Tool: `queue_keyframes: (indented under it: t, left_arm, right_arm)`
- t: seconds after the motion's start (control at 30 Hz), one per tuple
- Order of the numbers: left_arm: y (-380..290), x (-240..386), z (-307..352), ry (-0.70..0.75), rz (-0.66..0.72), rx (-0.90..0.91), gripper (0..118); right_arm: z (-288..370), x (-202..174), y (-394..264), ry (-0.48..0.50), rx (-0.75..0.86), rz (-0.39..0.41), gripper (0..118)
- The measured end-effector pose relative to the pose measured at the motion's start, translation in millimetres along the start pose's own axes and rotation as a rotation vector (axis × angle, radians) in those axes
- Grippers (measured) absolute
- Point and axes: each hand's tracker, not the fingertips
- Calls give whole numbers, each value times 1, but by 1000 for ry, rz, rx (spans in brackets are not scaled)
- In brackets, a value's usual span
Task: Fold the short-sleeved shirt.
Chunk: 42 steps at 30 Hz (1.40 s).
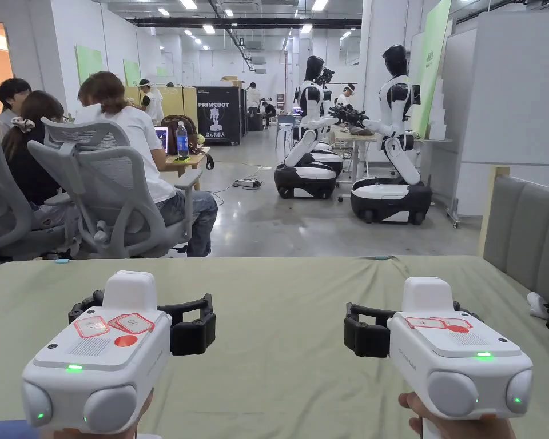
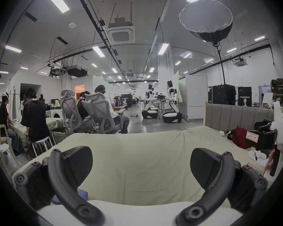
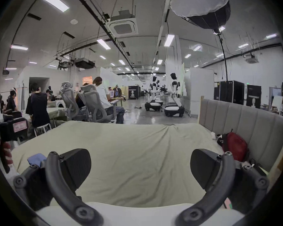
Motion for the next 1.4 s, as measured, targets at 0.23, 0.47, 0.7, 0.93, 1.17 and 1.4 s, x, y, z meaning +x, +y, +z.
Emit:
queue_keyframes:
  t: [0.23,0.47,0.7,0.93,1.17,1.4]
  left_arm:
    - [-7,-1,0,4,3,-15,118]
    - [-8,-3,0,10,6,-17,118]
    - [-8,-2,0,16,2,-14,118]
    - [-7,0,1,20,5,-10,118]
    - [-9,-1,1,21,7,-11,118]
    - [-10,0,0,21,2,-15,118]
  right_arm:
    - [-3,-9,-2,-112,-35,49,118]
    - [8,-7,5,-103,2,14,118]
    - [11,-4,8,-125,18,18,118]
    - [12,-3,7,-106,20,20,118]
    - [11,-5,5,-108,24,27,118]
    - [10,-8,5,-90,28,38,118]
